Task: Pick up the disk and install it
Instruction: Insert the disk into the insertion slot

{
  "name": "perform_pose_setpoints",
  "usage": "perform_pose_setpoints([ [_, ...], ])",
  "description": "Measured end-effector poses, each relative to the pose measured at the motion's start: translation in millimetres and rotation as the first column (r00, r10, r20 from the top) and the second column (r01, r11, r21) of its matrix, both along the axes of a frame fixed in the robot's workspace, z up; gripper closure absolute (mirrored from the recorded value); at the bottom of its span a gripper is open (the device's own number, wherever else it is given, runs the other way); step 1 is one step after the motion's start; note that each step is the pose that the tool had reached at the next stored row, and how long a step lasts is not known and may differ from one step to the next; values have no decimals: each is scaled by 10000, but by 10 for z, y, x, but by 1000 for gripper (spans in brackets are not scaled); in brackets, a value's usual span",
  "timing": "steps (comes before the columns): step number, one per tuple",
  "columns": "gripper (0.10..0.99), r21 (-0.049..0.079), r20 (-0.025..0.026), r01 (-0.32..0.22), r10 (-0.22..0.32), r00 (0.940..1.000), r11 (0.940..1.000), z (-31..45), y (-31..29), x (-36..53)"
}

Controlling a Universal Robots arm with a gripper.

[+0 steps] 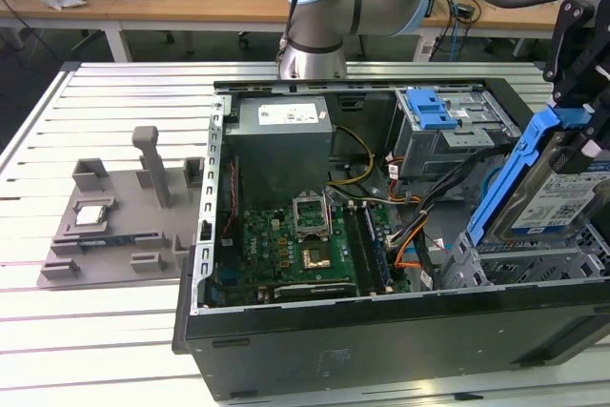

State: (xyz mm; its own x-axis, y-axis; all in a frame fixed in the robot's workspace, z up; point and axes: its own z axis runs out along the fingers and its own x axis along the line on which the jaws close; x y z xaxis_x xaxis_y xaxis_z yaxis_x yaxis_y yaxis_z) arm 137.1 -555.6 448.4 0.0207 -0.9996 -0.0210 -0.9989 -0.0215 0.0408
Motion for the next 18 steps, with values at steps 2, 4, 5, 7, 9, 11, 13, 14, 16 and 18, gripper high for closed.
perform_pose_setpoints([
  [2,718,-1,0,-1,1,10000,10000,-13,-6,0],
  [4,718,-1,0,0,0,10000,10000,-22,-10,0],
  [5,718,-1,0,-1,1,10000,10000,-29,-12,0],
  [7,718,-1,0,-1,1,10000,10000,-44,-16,0],
  [9,718,-2,0,-1,1,10000,10000,-59,-18,0],
  [11,718,0,0,-1,1,10000,10000,-74,-21,0],
  [13,718,-2,0,-1,1,10000,10000,-110,-28,0],
  [14,718,-1,0,-1,1,10000,10000,-128,-30,0],
  [16,718,-2,0,-1,1,10000,10000,-158,-33,0],
  [18,718,0,0,-1,1,10000,10000,-202,-35,0],
])
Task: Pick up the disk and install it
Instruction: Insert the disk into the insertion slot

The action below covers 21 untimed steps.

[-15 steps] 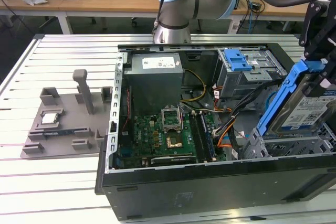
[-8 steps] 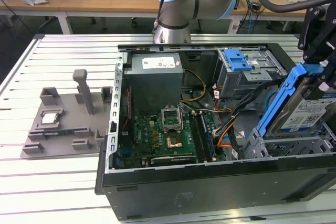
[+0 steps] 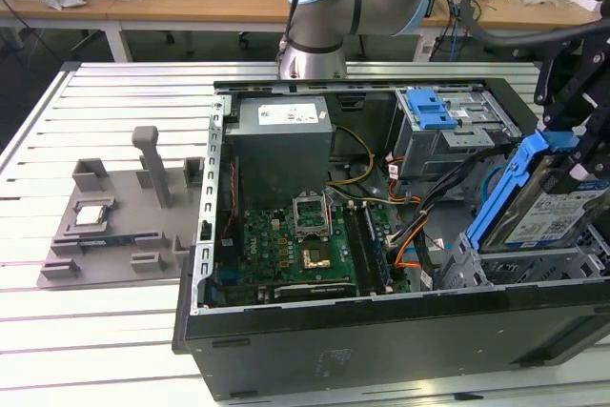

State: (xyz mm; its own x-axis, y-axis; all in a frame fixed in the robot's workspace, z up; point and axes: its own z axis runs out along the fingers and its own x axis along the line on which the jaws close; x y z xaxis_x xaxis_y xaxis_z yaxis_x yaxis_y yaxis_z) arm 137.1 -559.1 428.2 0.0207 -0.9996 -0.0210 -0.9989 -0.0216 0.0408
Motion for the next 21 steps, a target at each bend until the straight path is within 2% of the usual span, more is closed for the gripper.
perform_pose_setpoints([
  [8,718,1,-2,0,0,10000,10000,-183,-1,0],
  [15,706,-3,-1,0,0,10000,10000,-186,-1,0],
  [16,643,-1,-2,0,0,10000,10000,-187,-1,0],
  [19,643,-2,-2,1,-1,10000,10000,-187,-1,0],
  [20,659,-2,-1,1,-1,10000,10000,-187,-1,0],
  [21,725,-2,-2,0,0,10000,10000,-187,-1,0],
])
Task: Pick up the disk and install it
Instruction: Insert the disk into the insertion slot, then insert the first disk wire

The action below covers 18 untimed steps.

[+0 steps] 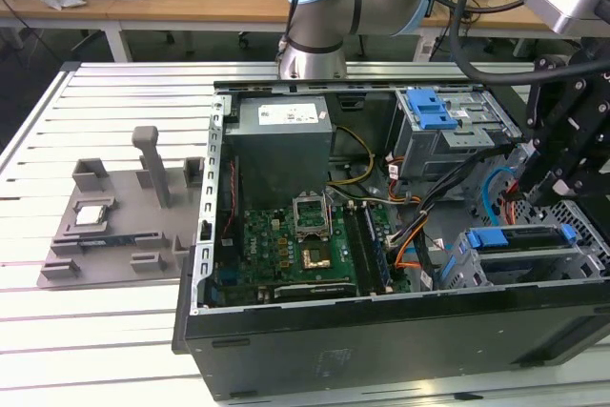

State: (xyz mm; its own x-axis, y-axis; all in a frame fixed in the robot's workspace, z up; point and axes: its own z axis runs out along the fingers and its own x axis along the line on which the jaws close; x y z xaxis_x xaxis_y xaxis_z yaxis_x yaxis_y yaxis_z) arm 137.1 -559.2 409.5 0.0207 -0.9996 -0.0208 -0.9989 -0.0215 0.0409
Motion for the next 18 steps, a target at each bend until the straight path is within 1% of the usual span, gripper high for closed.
perform_pose_setpoints([
  [1,788,0,0,0,0,10000,10000,0,0,0],
  [2,788,1,0,0,0,10000,10000,0,0,0],
  [5,969,1,0,0,0,10000,10000,-1,0,0],
  [7,980,1,0,0,0,10000,10000,-1,0,0],
  [18,980,1,0,0,0,10000,10000,-3,0,0],
])
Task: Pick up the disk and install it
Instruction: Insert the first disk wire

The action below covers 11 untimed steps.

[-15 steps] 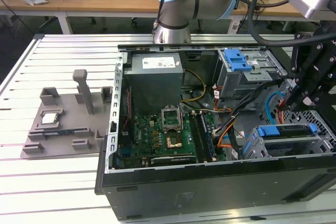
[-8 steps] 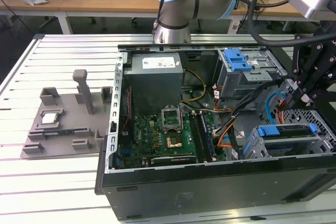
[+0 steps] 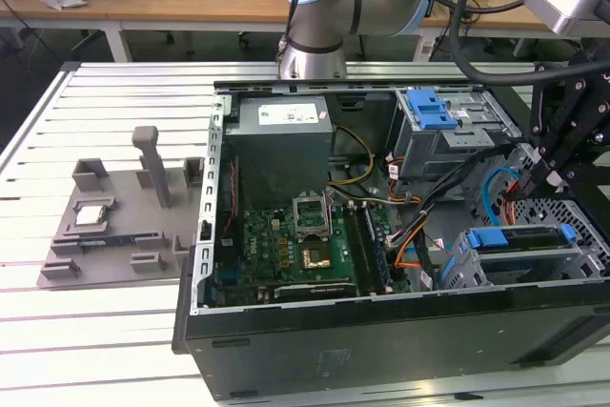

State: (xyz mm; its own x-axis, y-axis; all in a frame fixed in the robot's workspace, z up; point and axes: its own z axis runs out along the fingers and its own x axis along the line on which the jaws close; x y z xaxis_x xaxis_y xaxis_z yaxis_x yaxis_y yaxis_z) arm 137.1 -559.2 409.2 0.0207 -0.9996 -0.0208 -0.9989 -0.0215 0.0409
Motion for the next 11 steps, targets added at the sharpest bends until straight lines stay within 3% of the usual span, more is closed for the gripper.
perform_pose_setpoints([
  [6,980,1,0,-2,2,10000,10000,-1,-1,13],
  [9,980,1,-1,0,0,10000,10000,-5,21,140],
  [11,980,-17,-6,0,0,10000,10000,-66,75,221],
])
